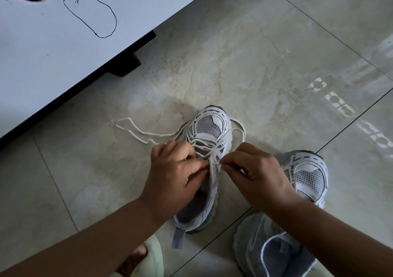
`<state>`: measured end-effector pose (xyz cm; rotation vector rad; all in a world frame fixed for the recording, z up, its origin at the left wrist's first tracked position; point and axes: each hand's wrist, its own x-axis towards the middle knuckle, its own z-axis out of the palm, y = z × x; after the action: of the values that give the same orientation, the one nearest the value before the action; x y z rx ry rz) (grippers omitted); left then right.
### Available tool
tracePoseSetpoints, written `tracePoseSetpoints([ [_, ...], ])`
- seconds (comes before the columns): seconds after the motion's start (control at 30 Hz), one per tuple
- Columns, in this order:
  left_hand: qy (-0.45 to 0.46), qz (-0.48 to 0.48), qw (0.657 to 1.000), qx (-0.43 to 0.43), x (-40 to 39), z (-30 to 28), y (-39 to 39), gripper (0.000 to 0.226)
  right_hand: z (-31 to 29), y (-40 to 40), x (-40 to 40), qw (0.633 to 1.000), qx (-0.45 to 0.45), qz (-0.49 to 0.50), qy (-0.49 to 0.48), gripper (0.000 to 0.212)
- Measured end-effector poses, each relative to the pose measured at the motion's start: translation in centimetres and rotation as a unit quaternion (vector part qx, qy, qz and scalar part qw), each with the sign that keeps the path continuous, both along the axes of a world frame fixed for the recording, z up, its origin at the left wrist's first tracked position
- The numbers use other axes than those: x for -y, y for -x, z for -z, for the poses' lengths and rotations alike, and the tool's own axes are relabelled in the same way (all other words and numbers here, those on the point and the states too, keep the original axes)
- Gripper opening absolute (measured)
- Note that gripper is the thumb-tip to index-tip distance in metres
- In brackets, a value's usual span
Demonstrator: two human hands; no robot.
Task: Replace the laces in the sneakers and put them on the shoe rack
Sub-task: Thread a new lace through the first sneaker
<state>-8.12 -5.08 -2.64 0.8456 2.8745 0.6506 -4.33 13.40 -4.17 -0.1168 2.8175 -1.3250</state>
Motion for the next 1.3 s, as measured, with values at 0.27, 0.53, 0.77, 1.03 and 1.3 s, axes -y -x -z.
tracePoseSetpoints([
  [0.27, -0.01, -0.012, 0.999, 0.051, -0.1, 0.3, 0.3, 0.022, 0.1, 0.8, 0.6, 0.994, -0.043, -0.028, -0.093, 0.012],
  [0.53, -0.03, -0.004, 0.997, 0.067, -0.2, 0.5, 0.9, 0.02, -0.4, 1.3, 0.8, 0.996, -0.032, -0.063, -0.052, 0.018],
  [0.77, -0.026, -0.003, 1.0, 0.001, -0.1, 0.0, 0.8, 0.014, -0.9, 0.4, 1.0, 0.998, 0.031, -0.061, 0.003, 0.036],
  [1.03, 0.005, -0.098, 0.992, -0.076, 3.4, -1.5, 1.2, 0.013, -0.3, -0.1, 1.5, 1.0, 0.004, -0.002, -0.023, 0.031],
  [1.3, -0.01, -0.112, 0.994, -0.005, 3.8, -0.8, 1.6, 0.018, -0.7, -0.6, 1.9, 0.988, 0.116, 0.073, 0.078, 0.037],
])
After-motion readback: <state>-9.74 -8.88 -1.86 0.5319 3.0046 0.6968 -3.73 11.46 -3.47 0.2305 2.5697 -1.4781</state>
